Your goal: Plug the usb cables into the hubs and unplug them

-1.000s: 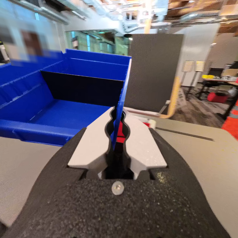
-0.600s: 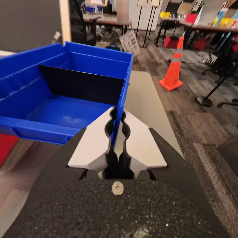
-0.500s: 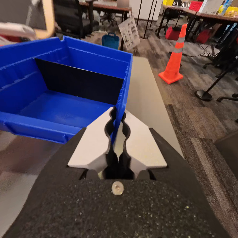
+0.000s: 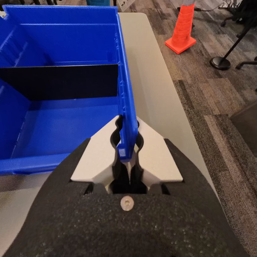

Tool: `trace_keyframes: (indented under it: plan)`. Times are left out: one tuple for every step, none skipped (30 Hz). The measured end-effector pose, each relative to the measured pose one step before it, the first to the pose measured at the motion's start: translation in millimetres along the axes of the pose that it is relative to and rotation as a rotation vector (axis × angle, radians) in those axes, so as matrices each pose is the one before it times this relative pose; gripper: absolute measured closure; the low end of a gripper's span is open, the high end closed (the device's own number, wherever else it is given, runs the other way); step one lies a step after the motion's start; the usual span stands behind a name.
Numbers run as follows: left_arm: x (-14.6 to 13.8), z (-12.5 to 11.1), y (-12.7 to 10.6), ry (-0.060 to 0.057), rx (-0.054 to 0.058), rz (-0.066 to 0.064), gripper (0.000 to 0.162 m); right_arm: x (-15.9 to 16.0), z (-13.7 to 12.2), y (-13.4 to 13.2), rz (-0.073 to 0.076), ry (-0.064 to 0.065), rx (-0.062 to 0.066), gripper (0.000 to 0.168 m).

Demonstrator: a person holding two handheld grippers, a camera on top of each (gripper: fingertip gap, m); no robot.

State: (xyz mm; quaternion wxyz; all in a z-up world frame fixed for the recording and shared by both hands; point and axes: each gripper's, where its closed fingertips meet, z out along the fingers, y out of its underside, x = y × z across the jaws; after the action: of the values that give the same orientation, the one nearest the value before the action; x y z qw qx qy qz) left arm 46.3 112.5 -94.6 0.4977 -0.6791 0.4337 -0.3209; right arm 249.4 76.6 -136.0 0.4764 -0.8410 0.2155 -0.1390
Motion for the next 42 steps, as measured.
trace_keyframes:
  plan:
    - [-2.18,-13.21,-7.60,0.0230,0.0169,-0.0080,0.138,1.39,-0.74,0.06,0.0078,0.0107,-0.0007,0.153]
    - [-3.89,-15.62,-9.14,0.0218,0.0231,0.0007,0.137,2.25,-1.58,-1.25,0.0064,0.0156,0.0022,0.149]
    - [-8.44,-18.14,-9.64,0.0025,0.0261,0.0098,0.137,1.64,-2.73,-2.72,-0.0008,0.0134,0.0025,0.146]
    - [-14.69,-20.12,-9.27,-0.0240,0.0272,0.0174,0.137,2.70,-4.35,-6.23,-0.0055,0.0232,0.0173,0.142]
    - [-20.80,-20.72,-7.19,-0.0444,0.0225,0.0177,0.133,3.03,-6.20,-10.52,-0.0047,0.0315,0.0393,0.141]
    - [-28.04,-20.12,-1.98,-0.0701,-0.0010,0.0067,0.129,0.75,-7.75,-14.23,-0.0074,0.0255,0.0568,0.141]
    - [-32.66,-18.09,4.22,-0.0791,-0.0313,-0.0223,0.125,-5.32,-8.30,-15.86,-0.0069,-0.0036,0.0591,0.141]
    - [-30.28,-15.29,6.42,-0.0446,-0.0391,-0.0520,0.122,-11.93,-8.11,-15.98,-0.0057,-0.0330,0.0527,0.141]
    - [-27.11,-13.26,5.24,-0.0215,-0.0239,-0.0556,0.118,-18.55,-7.15,-16.39,-0.0043,-0.0575,0.0488,0.140]
    - [-26.94,-10.86,4.66,-0.0341,-0.0102,-0.0342,0.115,-25.31,-5.71,-15.47,-0.0049,-0.0812,0.0451,0.141]
    - [-26.78,-7.20,5.67,-0.0524,-0.0074,-0.0104,0.114,-31.64,-3.24,-13.67,-0.0053,-0.1017,0.0414,0.139]
    - [-23.74,-3.03,7.55,-0.0543,-0.0076,0.0003,0.112,-35.79,0.40,-10.58,0.0017,-0.1110,0.0340,0.134]
    - [-17.72,0.73,9.32,-0.0378,-0.0097,0.0032,0.111,-36.31,4.97,-5.97,0.0199,-0.1013,0.0202,0.133]
    - [-11.34,3.51,11.39,-0.0191,-0.0177,0.0057,0.111,-36.78,9.10,0.49,0.0285,-0.0981,0.0024,0.132]
    - [-5.71,5.06,11.68,-0.0043,-0.0182,0.0048,0.110,-35.29,13.08,7.67,0.0303,-0.0908,-0.0141,0.129]
    - [-1.33,5.95,10.31,0.0071,-0.0109,0.0054,0.109,-30.25,16.31,14.50,0.0289,-0.0709,-0.0325,0.120]
    - [1.90,6.45,9.22,0.0164,-0.0148,0.0085,0.111,-22.24,17.21,19.07,0.0287,-0.0401,-0.0469,0.111]
    - [2.04,6.63,8.32,0.0183,-0.0246,0.0077,0.115,-14.36,15.92,19.54,0.0264,-0.0079,-0.0442,0.111]
    - [-0.23,6.32,6.13,0.0130,-0.0238,-0.0048,0.118,-8.86,13.75,18.30,0.0168,0.0150,-0.0401,0.112]
    - [0.30,5.09,2.90,0.0257,-0.0121,-0.0139,0.122,-3.05,11.23,16.36,0.0030,0.0442,-0.0415,0.115]
    - [2.19,3.62,1.04,0.0399,-0.0035,-0.0097,0.126,3.13,8.63,13.79,-0.0076,0.0807,-0.0429,0.124]
    - [0.66,3.22,1.66,0.0236,-0.0072,0.0035,0.136,3.01,6.46,11.03,-0.0105,0.0803,-0.0395,0.133]
    - [-1.87,2.51,0.91,0.0010,-0.0035,0.0085,0.140,-7.80,2.13,4.27,-0.0050,0.0008,-0.0127,0.141]
    - [-2.10,1.25,-0.52,-0.0027,0.0023,-0.0021,0.142,1.24,-0.45,-0.58,0.0186,0.0562,0.0103,0.147]
    - [-3.20,0.60,-0.30,-0.0131,-0.0085,-0.0076,0.143,2.20,-1.85,-0.20,0.0073,0.0578,-0.0027,0.157]
    - [-4.91,-0.38,-0.20,-0.0310,-0.0136,-0.0031,0.146,-0.30,-2.48,-0.54,0.0032,0.0422,-0.0051,0.161]
    - [-4.89,-1.00,-0.56,-0.0293,-0.0089,-0.0001,0.151,-3.24,-2.54,-1.17,0.0097,0.0284,0.0033,0.162]
    - [-4.43,-1.51,-0.92,-0.0178,-0.0012,-0.0054,0.153,-3.70,-3.17,-3.65,0.0025,0.0325,0.0218,0.163]
    - [-5.57,-1.94,-1.04,-0.0147,0.0019,-0.0067,0.155,-6.01,-3.64,-5.69,-0.0148,0.0268,0.0325,0.164]
    - [-8.07,-2.40,-1.60,-0.0170,0.0023,-0.0040,0.157,-8.93,-2.98,-5.64,-0.0203,0.0155,0.0260,0.163]
    - [-10.88,-3.23,-2.92,-0.0179,0.0106,-0.0028,0.158,-11.43,-1.99,-6.30,-0.0106,0.0038,0.0275,0.163]
    - [-13.58,-4.18,-4.32,-0.0204,0.0181,0.0029,0.158,-14.03,-0.42,-6.46,-0.0108,-0.0074,0.0273,0.163]
    - [-15.88,-4.83,-4.50,-0.0284,0.0176,0.0091,0.158,-16.20,1.16,-5.56,-0.0098,-0.0101,0.0179,0.162]
    - [-17.67,-5.36,-4.03,-0.0316,0.0149,0.0082,0.159,-17.50,2.42,-5.11,-0.0059,-0.0114,0.0133,0.162]
    - [-18.63,-5.67,-3.05,-0.0262,0.0127,0.0045,0.159,-17.90,3.60,-4.38,-0.0045,-0.0081,0.0109,0.162]
    - [-19.41,-5.36,-1.35,-0.0208,0.0097,0.0041,0.159,-19.35,4.52,-3.48,-0.0046,-0.0161,0.0053,0.162]
    - [-20.57,-4.91,0.41,-0.0223,0.0065,0.0020,0.159,-20.70,5.06,-2.21,-0.0036,-0.0246,-0.0021,0.162]
    - [-20.78,-4.16,1.92,-0.0204,0.0035,-0.0028,0.159,-20.42,5.83,-1.53,-0.0042,-0.0240,-0.0050,0.162]
    - [-19.77,-2.94,2.63,-0.0128,0.0010,-0.0051,0.159,-19.04,6.24,-0.94,-0.0074,-0.0182,-0.0072,0.162]
    - [-18.64,-2.15,2.71,-0.0064,0.0002,-0.0076,0.159,-18.13,6.17,-0.85,-0.0139,-0.0164,-0.0076,0.162]
    - [-17.58,-1.20,2.66,-0.0061,0.0009,-0.0142,0.159,-16.38,6.39,-0.16,-0.0134,-0.0113,-0.0075,0.162]
    - [-16.17,0.03,2.70,-0.0105,0.0010,-0.0155,0.159,-15.29,6.46,0.83,-0.0104,-0.0141,-0.0110,0.162]
